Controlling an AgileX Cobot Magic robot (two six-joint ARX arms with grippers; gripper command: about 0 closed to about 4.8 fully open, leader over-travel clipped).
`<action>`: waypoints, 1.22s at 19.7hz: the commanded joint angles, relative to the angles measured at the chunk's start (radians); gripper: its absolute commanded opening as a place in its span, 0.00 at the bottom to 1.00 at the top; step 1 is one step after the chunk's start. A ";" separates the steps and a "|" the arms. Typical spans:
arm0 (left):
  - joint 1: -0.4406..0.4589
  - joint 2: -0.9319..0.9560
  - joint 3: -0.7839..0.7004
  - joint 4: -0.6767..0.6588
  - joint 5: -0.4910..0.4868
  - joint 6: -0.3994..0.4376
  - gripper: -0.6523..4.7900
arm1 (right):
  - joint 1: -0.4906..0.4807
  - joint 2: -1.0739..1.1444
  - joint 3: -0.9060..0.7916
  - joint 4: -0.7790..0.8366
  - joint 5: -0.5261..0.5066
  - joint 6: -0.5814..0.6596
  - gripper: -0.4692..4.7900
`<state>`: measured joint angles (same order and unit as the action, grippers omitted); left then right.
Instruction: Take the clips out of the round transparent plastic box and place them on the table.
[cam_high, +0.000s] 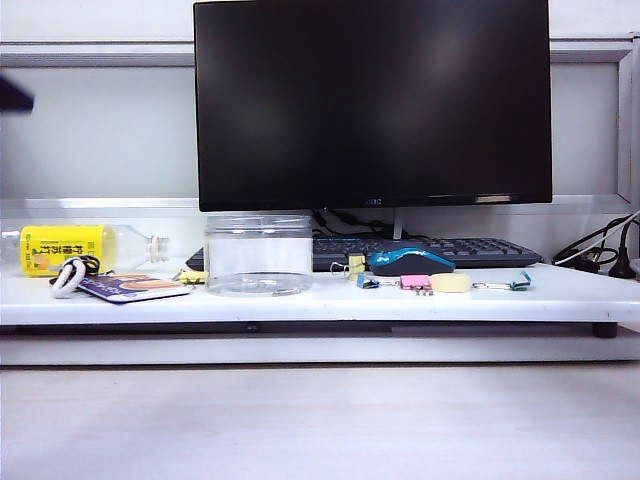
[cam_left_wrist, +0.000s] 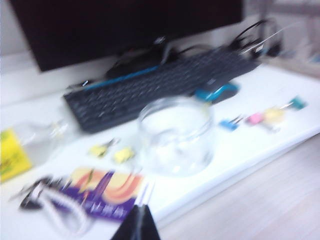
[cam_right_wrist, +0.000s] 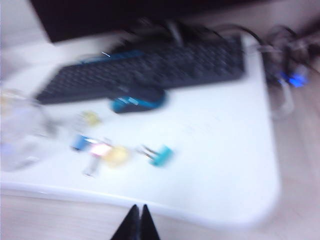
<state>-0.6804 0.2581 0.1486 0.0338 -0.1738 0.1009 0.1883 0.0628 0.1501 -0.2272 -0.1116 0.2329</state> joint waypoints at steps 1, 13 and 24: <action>0.000 0.001 -0.016 0.013 -0.009 0.003 0.11 | 0.001 -0.001 -0.036 0.016 0.043 0.005 0.08; 0.000 0.001 -0.120 0.029 0.089 0.004 0.11 | 0.001 0.000 -0.126 0.010 0.024 -0.065 0.08; 0.000 0.001 -0.144 0.006 0.126 -0.007 0.11 | 0.001 0.002 -0.125 0.000 0.035 -0.158 0.08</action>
<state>-0.6804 0.2581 0.0071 0.0330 -0.0460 0.0975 0.1886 0.0631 0.0273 -0.2234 -0.0792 0.0776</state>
